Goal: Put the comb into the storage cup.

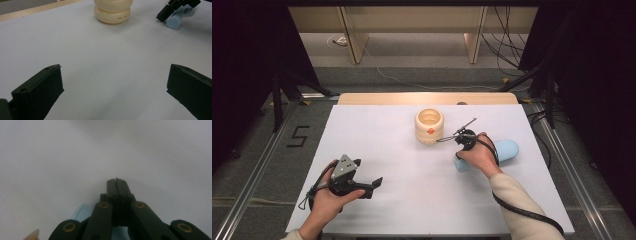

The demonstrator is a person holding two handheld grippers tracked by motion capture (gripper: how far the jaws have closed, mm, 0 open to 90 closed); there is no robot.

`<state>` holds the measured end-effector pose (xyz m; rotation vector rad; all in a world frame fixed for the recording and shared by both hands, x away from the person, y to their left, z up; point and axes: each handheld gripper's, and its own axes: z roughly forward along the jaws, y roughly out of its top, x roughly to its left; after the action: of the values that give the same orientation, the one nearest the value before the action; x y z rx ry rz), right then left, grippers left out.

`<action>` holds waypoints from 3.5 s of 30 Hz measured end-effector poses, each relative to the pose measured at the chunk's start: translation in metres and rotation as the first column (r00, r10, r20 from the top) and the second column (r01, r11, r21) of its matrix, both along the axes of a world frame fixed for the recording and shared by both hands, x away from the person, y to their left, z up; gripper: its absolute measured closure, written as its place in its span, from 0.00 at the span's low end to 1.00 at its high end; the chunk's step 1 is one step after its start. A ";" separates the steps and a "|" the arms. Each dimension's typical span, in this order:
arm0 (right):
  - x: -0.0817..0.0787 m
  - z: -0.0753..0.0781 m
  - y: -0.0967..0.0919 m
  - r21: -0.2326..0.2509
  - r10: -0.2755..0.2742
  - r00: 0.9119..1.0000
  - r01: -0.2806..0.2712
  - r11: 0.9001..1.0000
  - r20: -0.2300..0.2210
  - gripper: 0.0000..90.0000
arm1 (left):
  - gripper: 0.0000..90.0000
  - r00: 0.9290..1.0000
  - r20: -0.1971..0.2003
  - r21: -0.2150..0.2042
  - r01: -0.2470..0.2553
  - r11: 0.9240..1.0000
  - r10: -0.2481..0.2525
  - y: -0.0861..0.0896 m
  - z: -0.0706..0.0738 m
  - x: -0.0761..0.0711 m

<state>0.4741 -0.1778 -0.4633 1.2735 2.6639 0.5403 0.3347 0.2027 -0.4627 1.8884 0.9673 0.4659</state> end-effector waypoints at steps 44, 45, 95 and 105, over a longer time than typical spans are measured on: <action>-0.083 0.008 -0.079 -0.066 -0.029 0.997 0.024 0.998 -0.076 1.00 | 0.00 1.000 -0.003 0.004 0.002 1.000 -0.002 -0.003 0.000 -0.001; -0.086 0.008 -0.085 -0.062 -0.038 0.997 0.034 0.997 -0.071 1.00 | 0.00 1.000 -0.003 0.005 0.002 1.000 -0.002 -0.003 0.000 -0.001; -0.069 0.054 -0.116 -0.022 -0.046 0.995 0.048 0.999 0.083 0.14 | 0.00 1.000 0.002 -0.001 -0.005 1.000 0.005 -0.002 0.001 -0.001; -0.060 0.045 -0.118 -0.019 -0.039 0.997 0.040 0.999 0.064 0.12 | 0.00 1.000 0.001 -0.004 -0.005 1.000 0.005 -0.002 0.001 -0.001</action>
<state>0.4145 -0.2956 -0.4182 1.2791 2.5801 0.5382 0.3342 0.2003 -0.4618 1.8829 0.9718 0.4670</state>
